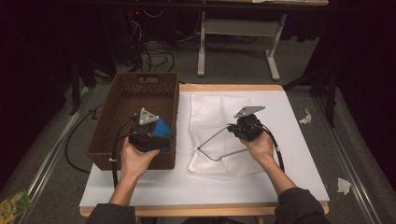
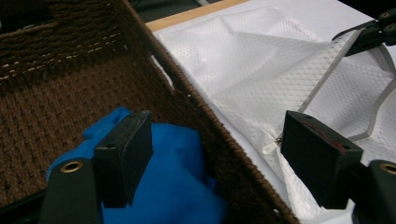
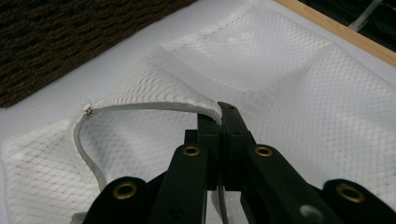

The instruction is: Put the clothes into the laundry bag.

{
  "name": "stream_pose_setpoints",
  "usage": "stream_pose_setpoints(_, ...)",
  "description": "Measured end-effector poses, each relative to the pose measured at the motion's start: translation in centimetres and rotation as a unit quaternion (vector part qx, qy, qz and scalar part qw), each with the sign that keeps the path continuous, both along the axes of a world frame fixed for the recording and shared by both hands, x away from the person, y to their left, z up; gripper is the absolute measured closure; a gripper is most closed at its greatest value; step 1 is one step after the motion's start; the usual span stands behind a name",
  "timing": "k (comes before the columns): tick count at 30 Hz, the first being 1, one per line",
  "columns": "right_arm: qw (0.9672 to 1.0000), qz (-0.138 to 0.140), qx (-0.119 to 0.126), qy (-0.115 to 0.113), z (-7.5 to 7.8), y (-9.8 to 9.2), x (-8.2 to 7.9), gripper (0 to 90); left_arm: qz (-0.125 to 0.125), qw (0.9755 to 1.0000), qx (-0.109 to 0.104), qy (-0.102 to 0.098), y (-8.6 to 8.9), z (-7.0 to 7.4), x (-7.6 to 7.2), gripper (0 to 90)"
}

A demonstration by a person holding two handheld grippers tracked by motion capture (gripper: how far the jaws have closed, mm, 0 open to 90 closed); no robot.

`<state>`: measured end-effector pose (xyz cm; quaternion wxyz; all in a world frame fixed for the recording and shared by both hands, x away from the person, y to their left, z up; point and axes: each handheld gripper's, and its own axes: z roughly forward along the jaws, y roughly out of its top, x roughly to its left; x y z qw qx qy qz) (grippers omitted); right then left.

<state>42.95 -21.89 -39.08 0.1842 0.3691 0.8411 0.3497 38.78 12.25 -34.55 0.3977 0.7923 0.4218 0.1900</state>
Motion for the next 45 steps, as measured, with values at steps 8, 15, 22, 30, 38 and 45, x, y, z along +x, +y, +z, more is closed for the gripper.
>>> stream_pose_setpoints(8, 1.0000, -0.003, -0.007, -0.002, 0.1, 0.1, 0.2, 89.7, 0.011, 0.9999, 0.008, 0.010, 1.2, 0.2, 0.8, 23.7)
stream_pose_setpoints(15, 0.9999, -0.002, -0.008, -0.006, 0.4, 0.3, 0.2, 89.7, 0.024, 0.9990, 0.018, 0.034, 2.3, 0.0, 2.0, 22.4)
stream_pose_setpoints(22, 0.9999, -0.006, -0.014, -0.004, 0.4, 0.1, 0.2, 89.7, 0.035, 0.9972, 0.031, 0.059, 3.0, -0.4, 3.2, 23.5)
stream_pose_setpoints(30, 0.9998, -0.012, -0.012, -0.014, 0.4, 0.1, 0.3, 89.6, 0.053, 0.9935, 0.059, 0.081, 2.9, -1.1, 4.5, 18.0)
stream_pose_setpoints(38, 0.9997, -0.015, -0.014, -0.013, 0.3, 0.1, 0.5, 89.6, 0.050, 0.9912, 0.055, 0.110, 2.7, -2.0, 6.0, 15.2)
stream_pose_setpoints(45, 0.9997, -0.016, -0.011, -0.014, 0.2, 0.1, 0.7, 89.6, 0.050, 0.9888, 0.061, 0.127, 1.8, -2.7, 7.8, 14.5)
